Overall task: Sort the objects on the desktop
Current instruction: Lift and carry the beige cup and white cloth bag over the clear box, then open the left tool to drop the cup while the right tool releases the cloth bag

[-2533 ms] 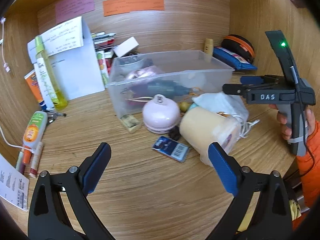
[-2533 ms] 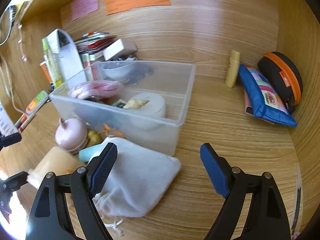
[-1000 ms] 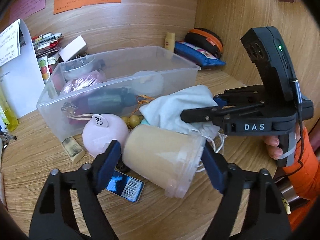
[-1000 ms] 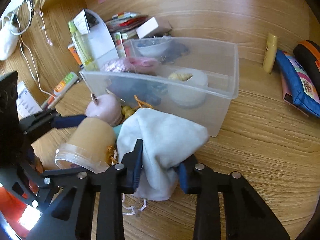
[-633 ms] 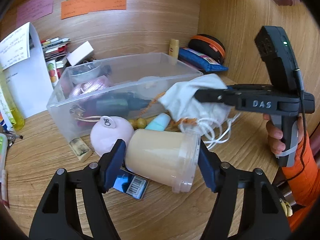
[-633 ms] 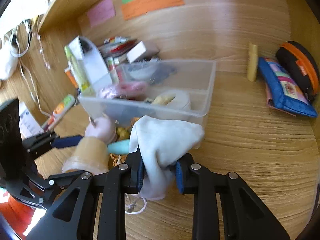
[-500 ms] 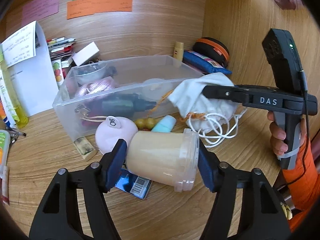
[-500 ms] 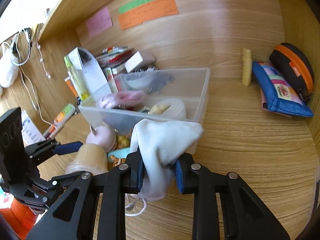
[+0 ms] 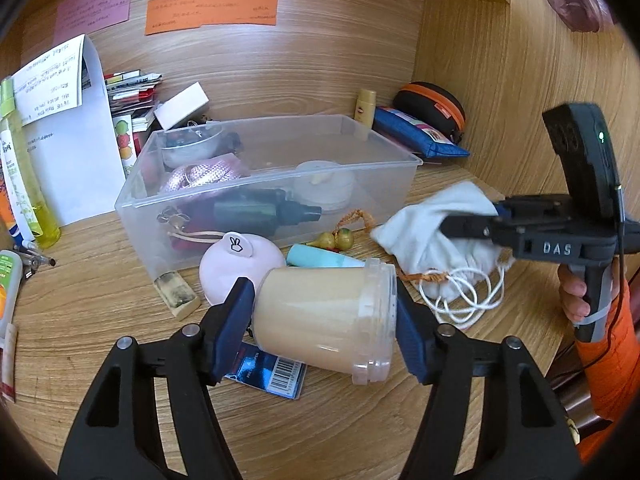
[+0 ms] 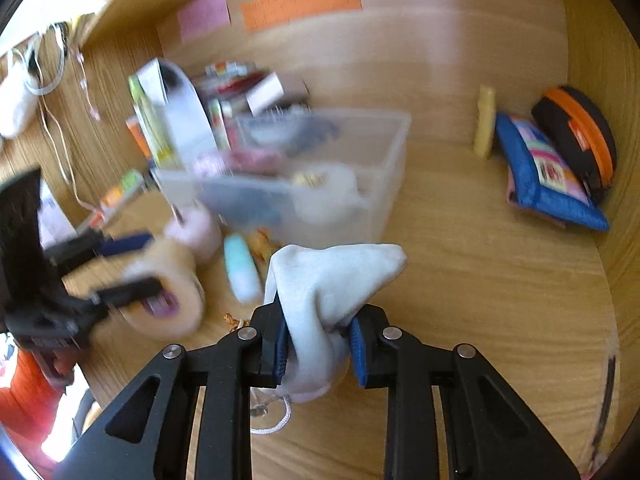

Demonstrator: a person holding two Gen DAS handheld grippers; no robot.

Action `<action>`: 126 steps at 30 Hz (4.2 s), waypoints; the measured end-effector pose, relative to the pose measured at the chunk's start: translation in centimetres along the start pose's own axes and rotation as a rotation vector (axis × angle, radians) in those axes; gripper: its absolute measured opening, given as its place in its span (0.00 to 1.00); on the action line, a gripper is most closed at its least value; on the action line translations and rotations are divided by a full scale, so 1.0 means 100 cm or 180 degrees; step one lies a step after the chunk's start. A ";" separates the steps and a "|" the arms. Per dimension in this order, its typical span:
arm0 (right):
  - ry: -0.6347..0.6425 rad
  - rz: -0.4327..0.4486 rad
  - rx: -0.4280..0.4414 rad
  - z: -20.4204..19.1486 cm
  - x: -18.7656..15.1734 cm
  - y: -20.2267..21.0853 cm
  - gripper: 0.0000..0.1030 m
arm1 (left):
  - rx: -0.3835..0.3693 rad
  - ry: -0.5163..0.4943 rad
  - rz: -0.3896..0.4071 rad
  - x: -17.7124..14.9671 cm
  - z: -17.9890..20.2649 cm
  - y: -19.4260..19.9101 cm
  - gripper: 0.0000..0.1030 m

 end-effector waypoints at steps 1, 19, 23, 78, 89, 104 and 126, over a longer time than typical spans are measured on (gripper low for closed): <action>-0.0022 -0.0026 0.0000 0.002 -0.003 0.000 0.25 | -0.0001 -0.0003 -0.0002 0.000 0.000 0.000 0.64; 0.0058 -0.0021 0.0094 -0.014 -0.007 0.000 0.22 | -0.0004 -0.0050 -0.0230 -0.007 0.004 -0.009 0.64; 0.0195 0.0073 0.0150 -0.028 -0.003 0.016 0.22 | -0.0029 0.0005 -0.0172 -0.005 0.000 -0.006 0.64; -0.0251 0.0242 0.0083 -0.020 0.144 -0.071 0.22 | 0.0407 0.0696 0.0321 0.123 -0.106 -0.038 0.64; -0.0105 0.0122 -0.0109 -0.028 0.127 -0.094 0.22 | 0.0626 0.0625 0.0202 0.110 -0.111 -0.059 0.64; -0.0183 0.0038 -0.0329 -0.024 0.119 -0.112 0.22 | 0.0841 0.0601 0.0196 0.107 -0.114 -0.065 0.65; 0.0233 0.0329 -0.0940 -0.038 0.121 -0.104 0.73 | 0.1016 0.0457 0.0419 0.107 -0.105 -0.047 0.74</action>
Point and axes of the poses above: each gripper's, at about its wrist camera, not at the fingertips, and y roughly against the way its jaws point, z to its right, x to its top, the point moved 3 cm from there along -y, roughly the way its jaws point, and after that the axes turned 2 degrees about z, right-handed, at the moved point
